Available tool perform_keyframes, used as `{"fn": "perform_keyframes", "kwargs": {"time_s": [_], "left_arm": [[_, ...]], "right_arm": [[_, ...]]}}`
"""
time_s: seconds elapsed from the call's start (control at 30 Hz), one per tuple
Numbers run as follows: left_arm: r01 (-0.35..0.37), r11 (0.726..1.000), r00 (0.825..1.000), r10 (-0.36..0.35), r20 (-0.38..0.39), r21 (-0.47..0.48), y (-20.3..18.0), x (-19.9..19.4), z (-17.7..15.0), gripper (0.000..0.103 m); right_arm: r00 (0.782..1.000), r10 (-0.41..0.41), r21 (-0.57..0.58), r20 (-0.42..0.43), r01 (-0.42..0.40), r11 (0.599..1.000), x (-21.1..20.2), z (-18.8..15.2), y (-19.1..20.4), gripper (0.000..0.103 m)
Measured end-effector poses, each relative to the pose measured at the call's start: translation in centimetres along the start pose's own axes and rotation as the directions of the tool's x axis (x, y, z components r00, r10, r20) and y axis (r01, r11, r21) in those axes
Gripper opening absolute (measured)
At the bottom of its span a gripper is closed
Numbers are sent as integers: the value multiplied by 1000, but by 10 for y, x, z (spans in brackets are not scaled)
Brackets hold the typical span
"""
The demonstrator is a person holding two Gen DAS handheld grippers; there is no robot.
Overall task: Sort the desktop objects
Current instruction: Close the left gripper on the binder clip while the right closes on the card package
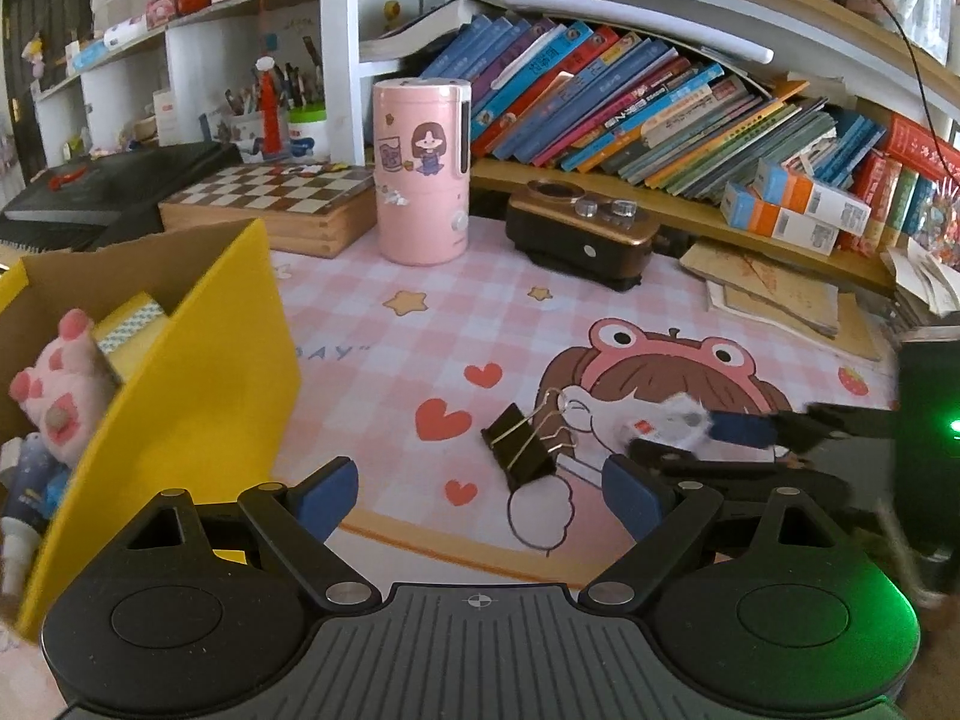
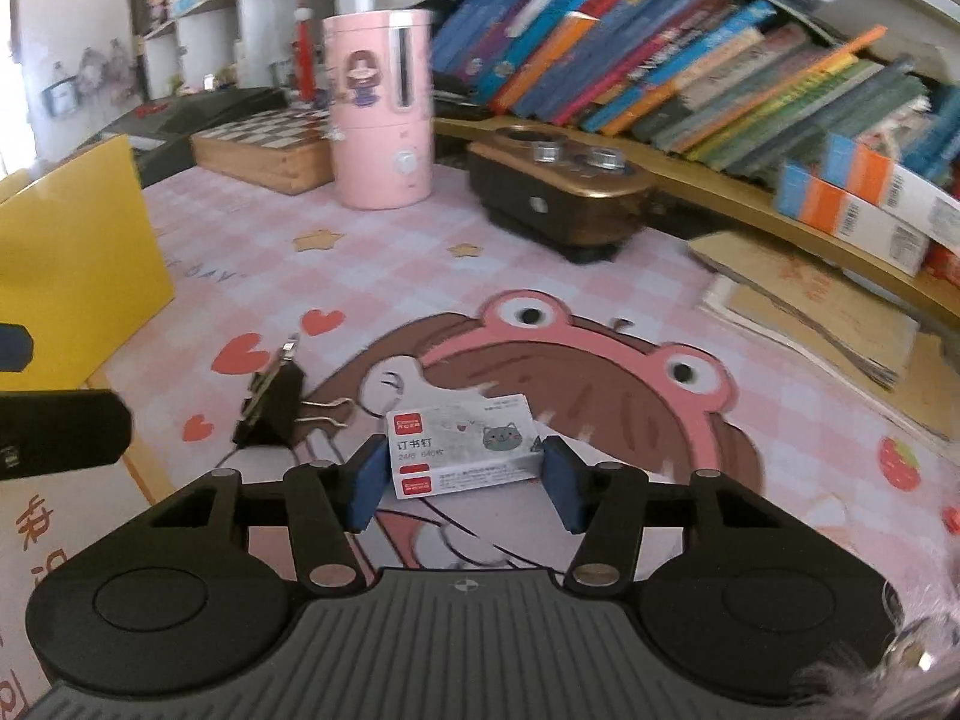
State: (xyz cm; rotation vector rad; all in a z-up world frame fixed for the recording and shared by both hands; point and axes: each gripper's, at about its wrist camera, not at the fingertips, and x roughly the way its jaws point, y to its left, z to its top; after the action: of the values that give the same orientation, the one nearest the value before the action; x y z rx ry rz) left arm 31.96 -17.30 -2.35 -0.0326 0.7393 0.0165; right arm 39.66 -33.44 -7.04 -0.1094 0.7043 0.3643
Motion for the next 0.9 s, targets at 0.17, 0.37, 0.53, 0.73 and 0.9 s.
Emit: {"fn": "perform_keyframes", "kwargs": {"time_s": [0.17,0.37,0.53,0.73,0.9], "left_arm": [[-29,1000,999,29,-43,6,-11,37,-2,79],[-60,995,998,60,5,82,-30,58,1,63],[-109,981,994,110,4,163,-43,76,1,45],[-113,975,994,108,35,194,-41,75,1,15],[-75,980,996,64,65,185,-36,54,6,4]], "right_arm": [[997,-69,90,-17,70,993,-18,-6,-15,52],[998,-48,143,-33,52,988,-37,-9,-21,52],[999,-16,162,-31,21,987,-47,-8,-17,52],[1000,-1,161,-30,5,987,-52,-7,-13,52],[999,9,164,-31,-4,986,-56,-8,-12,52]]}}
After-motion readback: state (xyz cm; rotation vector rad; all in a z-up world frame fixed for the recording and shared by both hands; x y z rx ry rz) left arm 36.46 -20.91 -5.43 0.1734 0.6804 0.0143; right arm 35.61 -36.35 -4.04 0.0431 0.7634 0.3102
